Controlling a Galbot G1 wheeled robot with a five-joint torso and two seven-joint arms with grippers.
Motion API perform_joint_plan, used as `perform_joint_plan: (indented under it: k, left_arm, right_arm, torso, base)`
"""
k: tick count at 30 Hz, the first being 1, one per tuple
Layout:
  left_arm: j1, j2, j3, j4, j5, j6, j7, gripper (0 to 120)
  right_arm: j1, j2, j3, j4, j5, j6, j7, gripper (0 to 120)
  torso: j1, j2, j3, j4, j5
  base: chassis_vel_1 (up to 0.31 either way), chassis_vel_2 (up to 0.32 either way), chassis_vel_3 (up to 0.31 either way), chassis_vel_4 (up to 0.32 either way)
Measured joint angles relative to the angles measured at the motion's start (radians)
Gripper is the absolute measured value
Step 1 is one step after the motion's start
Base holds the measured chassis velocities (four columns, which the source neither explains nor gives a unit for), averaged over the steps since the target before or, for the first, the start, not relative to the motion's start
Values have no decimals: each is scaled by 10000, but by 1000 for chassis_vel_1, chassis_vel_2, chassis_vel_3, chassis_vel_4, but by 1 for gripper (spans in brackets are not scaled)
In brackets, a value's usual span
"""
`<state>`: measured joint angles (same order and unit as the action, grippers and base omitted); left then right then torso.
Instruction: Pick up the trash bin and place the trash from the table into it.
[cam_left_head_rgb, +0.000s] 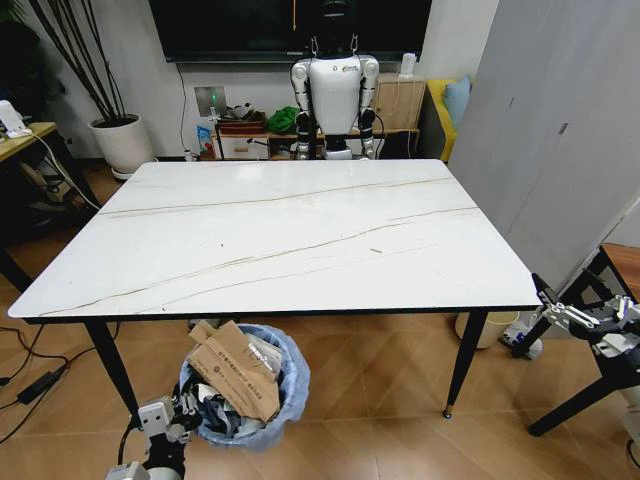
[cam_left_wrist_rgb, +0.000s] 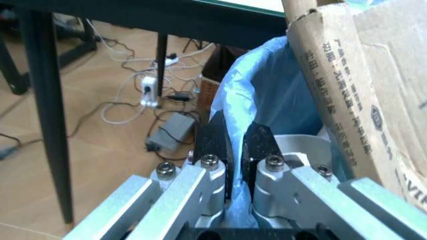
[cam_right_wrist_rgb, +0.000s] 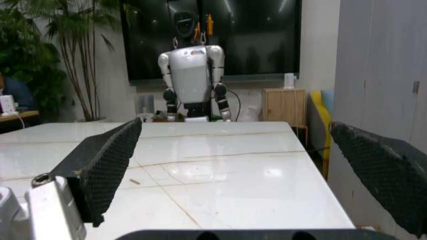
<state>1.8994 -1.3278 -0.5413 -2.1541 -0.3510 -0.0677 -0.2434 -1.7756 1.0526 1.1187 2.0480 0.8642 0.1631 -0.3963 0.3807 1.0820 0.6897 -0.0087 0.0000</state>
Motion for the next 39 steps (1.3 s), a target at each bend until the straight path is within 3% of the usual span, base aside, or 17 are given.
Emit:
perform_joint_plan:
  k: [10,20,31,39]
  left_arm:
    - [-12,65,-82,27,157,-87,-35,0]
    - [-274,-126,456,377,-939,-199,-7,0]
    - [-399,-298,688,521,-1034,-172,36,0]
    - [-436,-270,658,527,-1051,-112,60,0]
  right_arm:
    - [0,0,0,0,0,0,0,100]
    - [1,0,-1,0,0,0,0,100]
    - [1,-1,0,1,1,0,0,100]
    - [1,-1,0,0,1,-1,0,100]
  torso:
    - [0,0,0,0,1]
    - [0,0,0,-1,0]
    - [-8,-16,-10,-1,0]
    - [-210,-454,-239,-1,1]
  base:
    - [0,0,0,0]
    - [0,0,0,0]
    - [0,0,0,0]
    - [0,0,0,0]
